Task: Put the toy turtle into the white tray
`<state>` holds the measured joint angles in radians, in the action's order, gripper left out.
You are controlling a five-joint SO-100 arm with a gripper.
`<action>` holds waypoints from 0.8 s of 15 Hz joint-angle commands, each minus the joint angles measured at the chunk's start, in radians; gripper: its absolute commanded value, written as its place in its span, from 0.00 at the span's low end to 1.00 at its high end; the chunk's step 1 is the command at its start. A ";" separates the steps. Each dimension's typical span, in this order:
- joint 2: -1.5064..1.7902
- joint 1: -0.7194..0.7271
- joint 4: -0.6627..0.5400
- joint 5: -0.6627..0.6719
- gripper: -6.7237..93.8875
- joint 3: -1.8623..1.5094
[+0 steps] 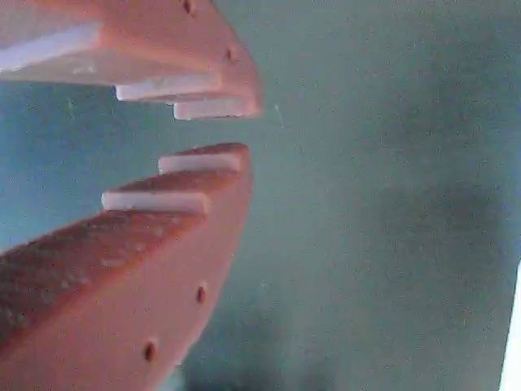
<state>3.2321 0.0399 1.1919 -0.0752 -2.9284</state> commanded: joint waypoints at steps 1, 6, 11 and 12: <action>0.017 0.023 0.055 -0.026 0.06 0.003; 0.017 0.014 0.055 -0.021 0.06 0.005; 0.017 0.014 0.055 -0.020 0.06 0.005; 0.017 0.014 0.055 -0.020 0.06 0.005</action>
